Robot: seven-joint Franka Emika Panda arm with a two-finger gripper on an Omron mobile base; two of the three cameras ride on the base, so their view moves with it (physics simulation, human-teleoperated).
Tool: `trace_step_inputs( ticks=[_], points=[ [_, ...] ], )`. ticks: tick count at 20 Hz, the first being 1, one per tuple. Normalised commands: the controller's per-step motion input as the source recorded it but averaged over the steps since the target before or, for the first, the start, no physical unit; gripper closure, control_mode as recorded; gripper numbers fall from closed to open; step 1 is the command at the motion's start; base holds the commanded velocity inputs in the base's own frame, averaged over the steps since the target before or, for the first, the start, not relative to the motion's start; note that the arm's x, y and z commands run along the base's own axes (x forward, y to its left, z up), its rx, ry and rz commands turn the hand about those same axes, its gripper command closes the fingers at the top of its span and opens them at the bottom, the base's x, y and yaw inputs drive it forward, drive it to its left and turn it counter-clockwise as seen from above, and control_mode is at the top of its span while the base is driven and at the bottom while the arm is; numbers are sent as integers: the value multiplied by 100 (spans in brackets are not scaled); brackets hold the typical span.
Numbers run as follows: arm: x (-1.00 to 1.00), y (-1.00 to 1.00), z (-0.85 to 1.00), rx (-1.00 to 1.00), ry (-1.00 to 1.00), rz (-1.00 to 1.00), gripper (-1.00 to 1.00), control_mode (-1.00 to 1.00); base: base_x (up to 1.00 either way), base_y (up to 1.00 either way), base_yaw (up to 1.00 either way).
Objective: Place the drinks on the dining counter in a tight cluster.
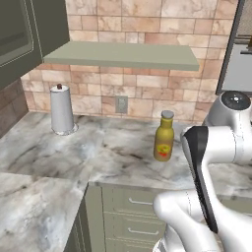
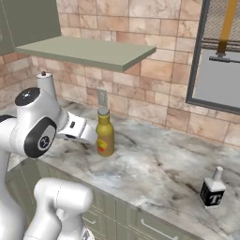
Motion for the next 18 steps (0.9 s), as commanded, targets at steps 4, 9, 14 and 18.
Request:
trace_step_inputs(
  ticks=[4, 9, 14, 18],
  points=[
    [0, 0, 0, 0, 0, 0, -100, 100, -1, 0, 0],
    [-15, 1, 16, 0, 0, 4, -100, -100, -10, 0, 0],
    [-8, -11, 80, -7, 1, 13, -100, -100, 0, 0, 0],
    [39, -37, 32, -9, 22, 0, -100, -100, 0, 0, 0]
  ],
)
